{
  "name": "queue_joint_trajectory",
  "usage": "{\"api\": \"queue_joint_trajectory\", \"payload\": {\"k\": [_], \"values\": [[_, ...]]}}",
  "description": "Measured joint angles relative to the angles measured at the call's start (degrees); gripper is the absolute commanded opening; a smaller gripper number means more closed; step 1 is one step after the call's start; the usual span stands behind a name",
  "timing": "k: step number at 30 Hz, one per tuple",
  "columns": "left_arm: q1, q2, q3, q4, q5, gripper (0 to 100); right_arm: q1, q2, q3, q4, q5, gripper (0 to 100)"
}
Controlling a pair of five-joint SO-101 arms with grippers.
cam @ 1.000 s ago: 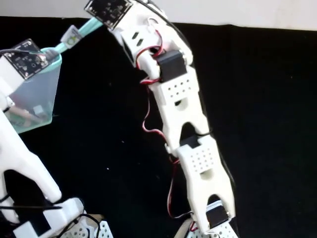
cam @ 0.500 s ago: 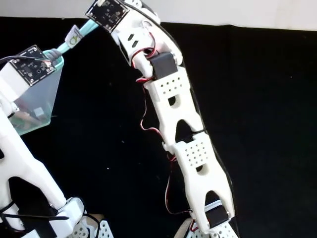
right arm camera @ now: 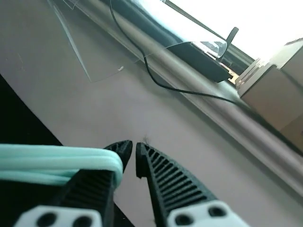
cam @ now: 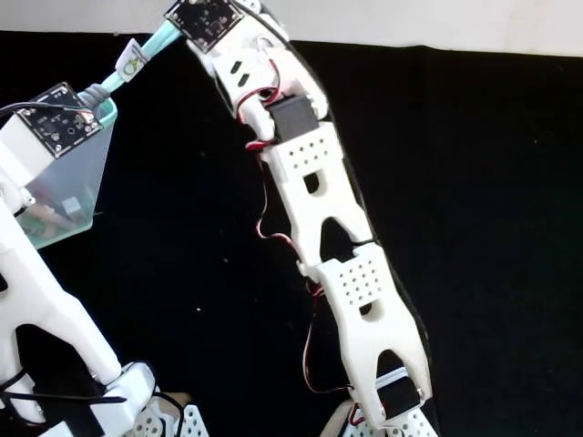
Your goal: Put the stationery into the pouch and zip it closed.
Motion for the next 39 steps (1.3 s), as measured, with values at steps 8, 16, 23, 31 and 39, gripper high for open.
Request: {"api": "queue_joint_trajectory", "payload": {"k": [8,16,23,31,39], "values": [[0.00,0.00,0.00,0.00,0.00,1,0.00,-0.09,4.75,-0.53,-3.78,0.5],[0.00,-0.62,0.00,0.00,0.00,1,0.18,-8.00,-6.15,15.91,-11.60,0.5],[-0.09,-2.46,-0.26,0.26,0.00,1,3.52,-18.81,-5.80,19.52,-16.09,0.5],[-3.69,-2.29,0.09,0.62,0.00,1,16.00,-27.08,4.66,17.05,-18.29,0.5],[-6.95,-1.93,0.35,0.53,0.00,1,47.21,-27.52,20.31,12.13,-18.73,0.5]]}}
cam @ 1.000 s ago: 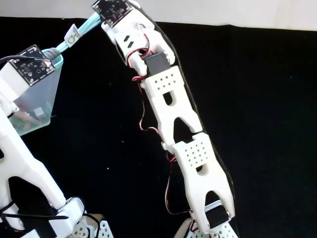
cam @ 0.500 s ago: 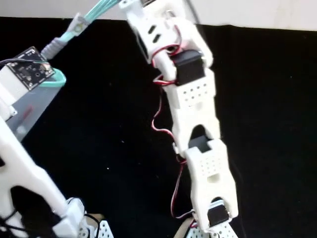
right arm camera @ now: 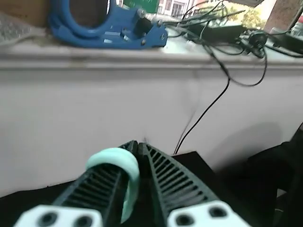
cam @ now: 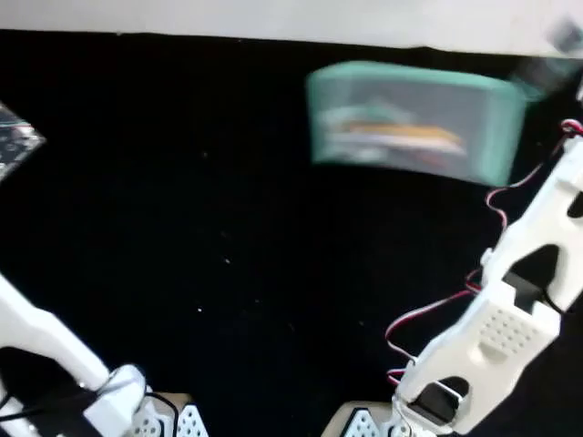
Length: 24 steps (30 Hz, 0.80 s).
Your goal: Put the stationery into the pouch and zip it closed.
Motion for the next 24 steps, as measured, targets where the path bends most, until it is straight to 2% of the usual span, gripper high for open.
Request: {"api": "queue_joint_trajectory", "payload": {"k": [7,24], "values": [[0.09,-0.09,0.00,0.00,0.00,1,-1.23,-0.79,2.81,-2.29,0.00,0.5],[0.35,-0.09,0.00,0.00,1.58,2,-18.11,-0.88,-11.08,-2.29,0.00,0.5]]}}
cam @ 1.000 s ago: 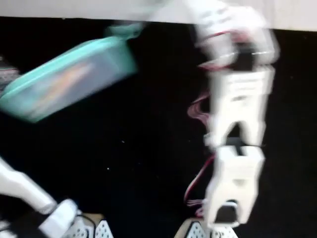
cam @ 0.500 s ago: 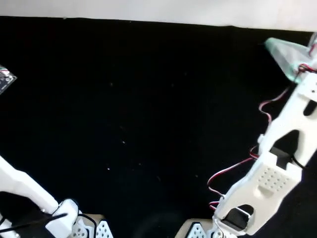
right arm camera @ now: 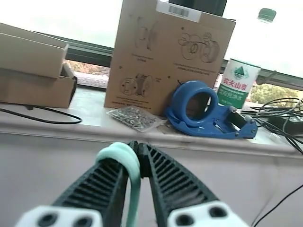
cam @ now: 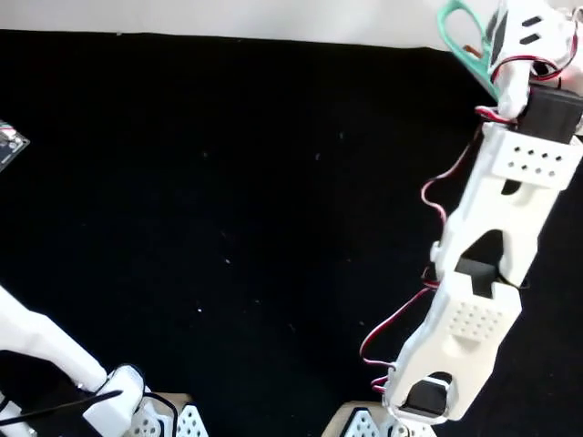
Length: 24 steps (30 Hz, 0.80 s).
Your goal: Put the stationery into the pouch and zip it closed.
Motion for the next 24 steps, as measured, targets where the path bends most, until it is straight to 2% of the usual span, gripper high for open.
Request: {"api": "queue_joint_trajectory", "payload": {"k": [6,9,12,18,24], "values": [[4.57,0.00,0.00,0.00,10.29,19,-5.63,0.00,-0.18,0.00,0.00,0.5],[6.77,0.00,0.00,0.00,16.35,24,-8.70,-0.79,-0.26,0.00,0.00,0.5],[9.41,0.00,0.00,0.00,21.71,25,-11.69,-2.73,-0.35,-1.23,0.18,0.5],[15.82,0.00,0.00,0.00,31.12,25,-16.09,-5.01,-1.14,-4.04,5.10,0.5],[23.21,0.00,1.23,0.00,40.26,25,-17.85,-6.33,-1.32,-4.22,5.54,0.5]]}}
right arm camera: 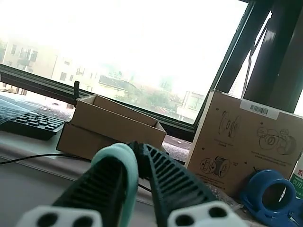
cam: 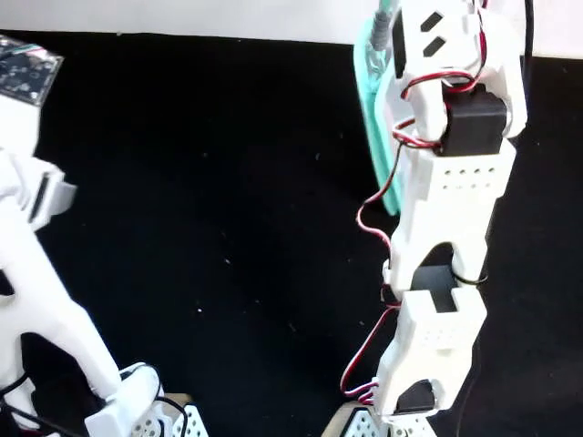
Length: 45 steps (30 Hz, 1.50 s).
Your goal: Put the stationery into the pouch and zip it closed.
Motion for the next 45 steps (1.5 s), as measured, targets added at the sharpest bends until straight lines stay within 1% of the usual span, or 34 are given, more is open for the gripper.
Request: {"api": "queue_joint_trajectory", "payload": {"k": [4,8,12,16,25,30,33,38,40,43,45], "values": [[6.33,0.00,1.76,0.00,8.62,25,-1.76,-0.79,0.00,-0.26,0.00,0.5],[12.13,0.00,1.85,0.00,16.88,25,-3.08,-0.79,0.00,-3.34,0.00,0.5],[18.29,0.00,1.85,0.00,20.57,25,-4.40,-0.79,0.00,-4.66,0.00,0.5],[23.38,-0.97,1.85,0.00,21.27,25,-4.75,-0.79,0.00,-4.75,0.00,0.5],[32.53,-11.78,2.02,-1.41,21.27,25,-6.51,-0.88,0.00,-4.13,0.00,0.5],[38.15,-12.66,2.02,-1.85,21.27,25,-6.51,-0.88,0.00,-4.13,0.00,0.5],[41.23,-12.66,2.02,-1.93,21.27,25,-6.59,-0.88,0.00,-2.37,0.00,0.5],[42.73,-12.40,2.02,-8.00,21.27,25,-6.59,-0.97,0.00,0.18,0.00,0.5],[43.25,-10.37,2.02,-10.20,21.27,25,-6.59,-0.97,0.00,0.35,0.00,0.5],[43.96,-5.98,2.02,-13.36,21.27,25,-6.59,-0.97,-0.09,0.53,2.64,0.5],[45.63,-3.52,2.02,-15.21,21.27,25,-6.59,-0.97,-0.35,0.53,4.13,0.5]]}}
